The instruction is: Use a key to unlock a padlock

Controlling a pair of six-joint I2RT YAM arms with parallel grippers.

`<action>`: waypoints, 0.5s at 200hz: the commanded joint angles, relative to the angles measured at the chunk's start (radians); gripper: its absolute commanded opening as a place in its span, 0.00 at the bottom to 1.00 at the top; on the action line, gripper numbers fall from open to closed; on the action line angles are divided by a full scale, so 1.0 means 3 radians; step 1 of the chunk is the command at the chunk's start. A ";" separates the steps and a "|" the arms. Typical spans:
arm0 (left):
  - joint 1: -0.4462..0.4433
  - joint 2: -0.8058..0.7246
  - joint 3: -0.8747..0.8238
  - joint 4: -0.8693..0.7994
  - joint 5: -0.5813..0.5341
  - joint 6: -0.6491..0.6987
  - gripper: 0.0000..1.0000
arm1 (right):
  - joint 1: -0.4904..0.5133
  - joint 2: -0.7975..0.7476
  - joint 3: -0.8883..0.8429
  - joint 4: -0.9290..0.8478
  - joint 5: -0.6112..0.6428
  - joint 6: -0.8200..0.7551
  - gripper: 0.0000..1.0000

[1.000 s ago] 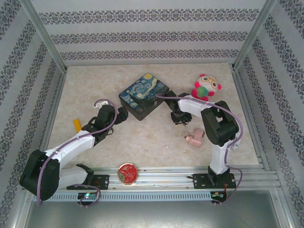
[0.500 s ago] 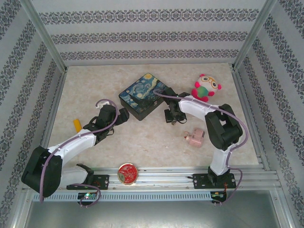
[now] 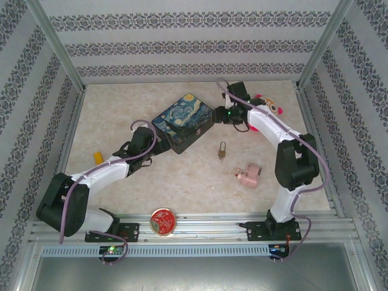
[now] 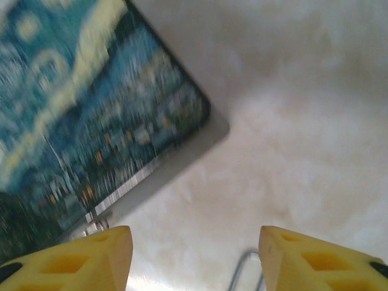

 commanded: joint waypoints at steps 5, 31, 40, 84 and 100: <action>0.0007 0.0089 0.0172 0.0122 0.0157 -0.0072 0.99 | -0.0076 0.0388 0.0410 0.0194 -0.0332 -0.0074 0.58; 0.0001 0.0167 0.0237 0.0098 0.0157 -0.0039 0.99 | -0.0098 0.0751 0.0829 0.0137 -0.0403 -0.0110 0.61; 0.0000 0.0202 0.0260 0.0089 0.0169 -0.0028 0.99 | -0.0096 0.0865 0.0954 0.0092 -0.0419 -0.0107 0.60; 0.0001 0.0353 0.0355 0.0076 0.0227 0.0048 0.99 | -0.0080 0.1139 0.1112 0.0025 -0.0591 -0.0127 0.53; 0.0010 0.0403 0.0372 0.0084 0.0202 0.0095 0.93 | -0.0046 0.1050 0.0941 0.0076 -0.0598 -0.0130 0.49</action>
